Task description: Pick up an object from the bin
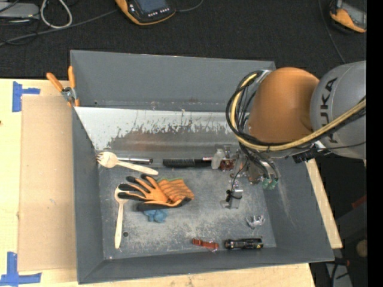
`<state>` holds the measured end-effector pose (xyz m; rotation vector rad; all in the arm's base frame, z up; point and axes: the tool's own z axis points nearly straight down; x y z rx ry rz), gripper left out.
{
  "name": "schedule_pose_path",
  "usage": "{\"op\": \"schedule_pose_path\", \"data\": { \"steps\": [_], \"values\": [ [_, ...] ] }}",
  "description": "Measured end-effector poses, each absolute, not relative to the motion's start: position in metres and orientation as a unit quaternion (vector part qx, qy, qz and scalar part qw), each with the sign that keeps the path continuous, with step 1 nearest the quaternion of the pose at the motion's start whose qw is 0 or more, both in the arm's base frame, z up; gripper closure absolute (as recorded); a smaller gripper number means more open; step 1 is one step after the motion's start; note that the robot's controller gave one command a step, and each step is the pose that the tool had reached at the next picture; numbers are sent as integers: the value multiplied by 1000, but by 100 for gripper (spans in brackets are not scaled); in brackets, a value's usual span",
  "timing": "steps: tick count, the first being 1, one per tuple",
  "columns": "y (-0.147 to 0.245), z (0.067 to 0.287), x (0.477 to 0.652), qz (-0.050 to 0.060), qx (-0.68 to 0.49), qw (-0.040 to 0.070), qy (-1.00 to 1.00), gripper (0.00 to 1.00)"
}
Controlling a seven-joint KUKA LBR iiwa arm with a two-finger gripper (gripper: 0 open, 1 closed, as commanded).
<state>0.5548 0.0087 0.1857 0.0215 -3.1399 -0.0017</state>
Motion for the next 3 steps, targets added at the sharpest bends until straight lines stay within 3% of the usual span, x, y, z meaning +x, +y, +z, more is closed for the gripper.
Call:
{"op": "schedule_pose_path", "data": {
  "steps": [1, 2, 3],
  "values": [
    [24, 185, 571, -1, -15, 0, -1000, 0],
    [76, 183, 562, 0, -15, 1, -1000, 0],
    [99, 113, 601, -1, -86, -2, -996, 0]
  ]
}}
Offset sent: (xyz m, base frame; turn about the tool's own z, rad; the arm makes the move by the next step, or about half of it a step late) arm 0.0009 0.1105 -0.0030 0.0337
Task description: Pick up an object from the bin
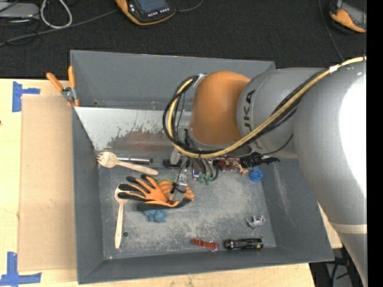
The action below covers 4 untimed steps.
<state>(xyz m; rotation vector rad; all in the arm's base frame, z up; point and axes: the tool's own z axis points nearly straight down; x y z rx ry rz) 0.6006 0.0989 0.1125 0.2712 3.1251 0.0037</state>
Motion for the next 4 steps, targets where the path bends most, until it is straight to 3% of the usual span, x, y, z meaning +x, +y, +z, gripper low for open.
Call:
{"op": "schedule_pose_path", "data": {
  "steps": [1, 4],
  "values": [
    [145, 77, 566, 2, 38, 3, 999, 0],
    [159, 70, 553, 2, -15, 2, 1000, 0]
  ]
}}
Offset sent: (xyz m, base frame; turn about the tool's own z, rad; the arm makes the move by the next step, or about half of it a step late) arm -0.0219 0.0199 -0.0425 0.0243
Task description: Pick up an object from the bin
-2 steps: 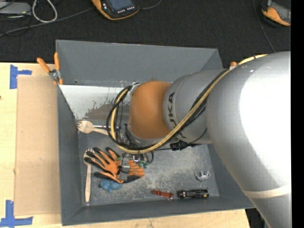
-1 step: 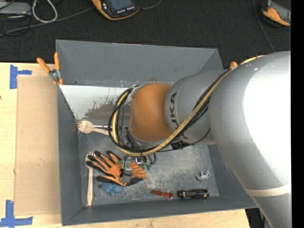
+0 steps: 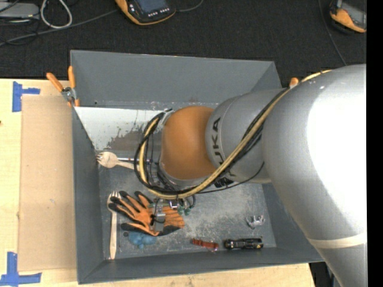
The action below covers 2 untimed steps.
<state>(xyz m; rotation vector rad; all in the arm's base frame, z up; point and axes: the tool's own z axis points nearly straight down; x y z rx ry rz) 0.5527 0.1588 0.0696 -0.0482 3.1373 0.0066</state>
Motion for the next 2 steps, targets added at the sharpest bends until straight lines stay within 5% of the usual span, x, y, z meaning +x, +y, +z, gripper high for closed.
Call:
{"op": "schedule_pose_path", "data": {
  "steps": [2],
  "values": [
    [173, 70, 525, 2, -113, 2, 994, 0]
  ]
}}
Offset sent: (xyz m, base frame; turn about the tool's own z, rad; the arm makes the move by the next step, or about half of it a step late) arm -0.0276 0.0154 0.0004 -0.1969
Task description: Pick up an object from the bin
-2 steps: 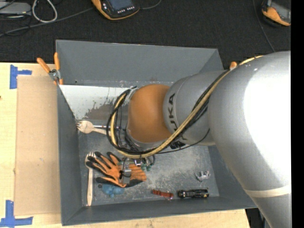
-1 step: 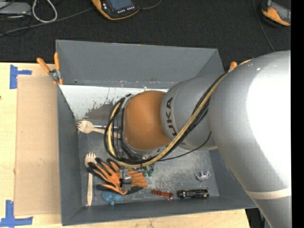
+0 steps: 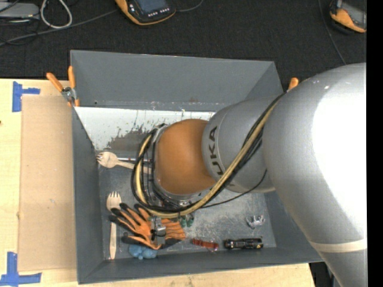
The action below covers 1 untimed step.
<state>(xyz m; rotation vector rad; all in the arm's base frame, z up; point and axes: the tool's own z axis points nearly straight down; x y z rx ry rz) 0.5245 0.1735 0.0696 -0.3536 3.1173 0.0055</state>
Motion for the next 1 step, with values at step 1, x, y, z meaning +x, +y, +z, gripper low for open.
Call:
{"op": "schedule_pose_path", "data": {
  "steps": [1],
  "values": [
    [174, 72, 508, 2, -177, 8, 984, 0]
  ]
}}
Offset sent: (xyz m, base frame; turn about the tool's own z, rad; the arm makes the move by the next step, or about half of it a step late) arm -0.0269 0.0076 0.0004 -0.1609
